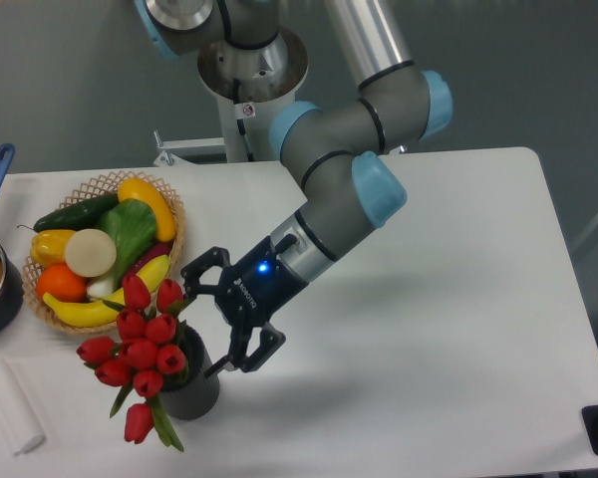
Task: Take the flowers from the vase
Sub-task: 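Lower the open gripper around the tulip stems above the vase rim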
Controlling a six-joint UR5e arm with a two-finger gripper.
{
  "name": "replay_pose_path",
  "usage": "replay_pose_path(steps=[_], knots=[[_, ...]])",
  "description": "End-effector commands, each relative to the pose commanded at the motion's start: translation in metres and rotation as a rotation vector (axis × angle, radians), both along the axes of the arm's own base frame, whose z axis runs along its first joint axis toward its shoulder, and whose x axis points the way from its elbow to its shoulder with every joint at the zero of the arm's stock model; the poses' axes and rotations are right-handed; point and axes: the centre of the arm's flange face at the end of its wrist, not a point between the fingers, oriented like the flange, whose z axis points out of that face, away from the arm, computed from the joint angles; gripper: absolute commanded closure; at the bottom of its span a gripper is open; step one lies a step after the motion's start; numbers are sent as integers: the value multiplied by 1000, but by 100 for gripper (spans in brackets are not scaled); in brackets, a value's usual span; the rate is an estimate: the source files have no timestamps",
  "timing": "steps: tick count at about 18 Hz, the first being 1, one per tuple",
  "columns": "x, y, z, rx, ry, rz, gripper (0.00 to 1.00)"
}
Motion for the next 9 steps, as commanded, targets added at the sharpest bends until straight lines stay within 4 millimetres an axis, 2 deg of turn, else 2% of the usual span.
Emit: replay_pose_path(steps=[5,9], knots=[[-1,6,1,7,13,-9,0],[1,21,-3,2,8,-24,0]])
